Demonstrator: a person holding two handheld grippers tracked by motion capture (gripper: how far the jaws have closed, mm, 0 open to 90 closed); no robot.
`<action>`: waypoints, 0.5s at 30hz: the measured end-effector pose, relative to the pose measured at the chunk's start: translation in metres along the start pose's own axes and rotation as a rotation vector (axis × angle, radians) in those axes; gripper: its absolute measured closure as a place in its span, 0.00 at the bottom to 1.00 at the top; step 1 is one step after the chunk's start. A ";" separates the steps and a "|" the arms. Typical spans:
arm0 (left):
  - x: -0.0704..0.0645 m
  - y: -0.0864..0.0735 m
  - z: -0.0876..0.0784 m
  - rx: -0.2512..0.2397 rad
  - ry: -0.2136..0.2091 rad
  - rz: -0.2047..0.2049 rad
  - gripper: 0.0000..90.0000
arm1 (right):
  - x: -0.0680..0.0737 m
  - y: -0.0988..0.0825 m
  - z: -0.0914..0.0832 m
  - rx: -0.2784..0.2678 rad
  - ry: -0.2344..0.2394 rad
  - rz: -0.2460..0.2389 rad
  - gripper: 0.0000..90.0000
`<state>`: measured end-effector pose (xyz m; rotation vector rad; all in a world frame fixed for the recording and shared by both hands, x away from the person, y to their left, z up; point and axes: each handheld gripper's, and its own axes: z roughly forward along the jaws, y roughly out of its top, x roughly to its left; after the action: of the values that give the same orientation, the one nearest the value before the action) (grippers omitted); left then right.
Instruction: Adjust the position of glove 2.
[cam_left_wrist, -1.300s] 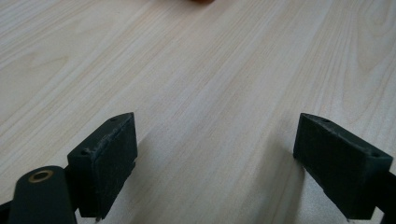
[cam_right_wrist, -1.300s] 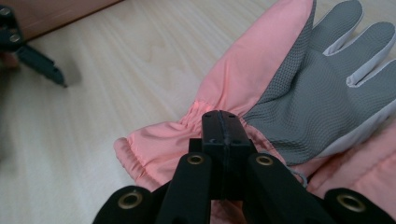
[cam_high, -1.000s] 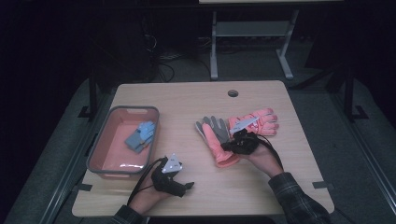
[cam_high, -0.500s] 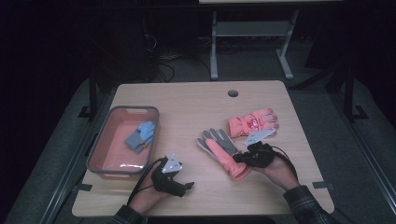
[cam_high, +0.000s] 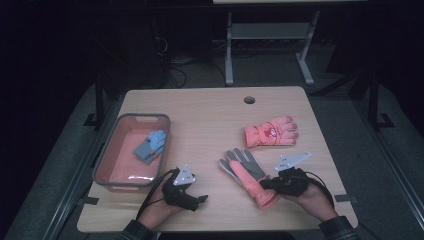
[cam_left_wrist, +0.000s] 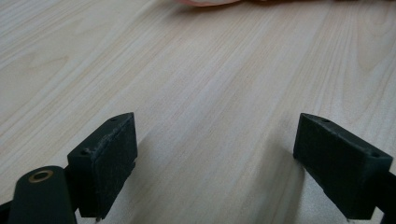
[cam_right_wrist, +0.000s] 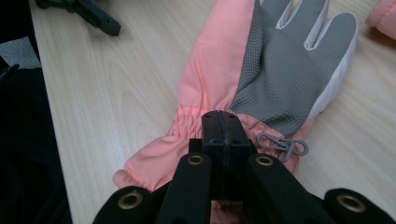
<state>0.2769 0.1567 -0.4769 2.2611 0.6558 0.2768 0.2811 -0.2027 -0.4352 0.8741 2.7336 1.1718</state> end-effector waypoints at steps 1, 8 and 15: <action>0.000 0.000 0.000 0.001 0.000 0.001 0.14 | 0.001 -0.003 -0.002 -0.003 -0.001 -0.003 1.00; 0.000 0.000 0.000 0.001 0.000 0.000 0.14 | 0.004 -0.014 -0.012 -0.002 -0.003 0.013 1.00; 0.000 0.000 0.000 0.002 0.000 0.000 0.14 | 0.004 -0.011 -0.016 -0.029 -0.005 0.014 1.00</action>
<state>0.2769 0.1567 -0.4767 2.2627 0.6560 0.2759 0.2684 -0.2174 -0.4303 0.8927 2.7040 1.2070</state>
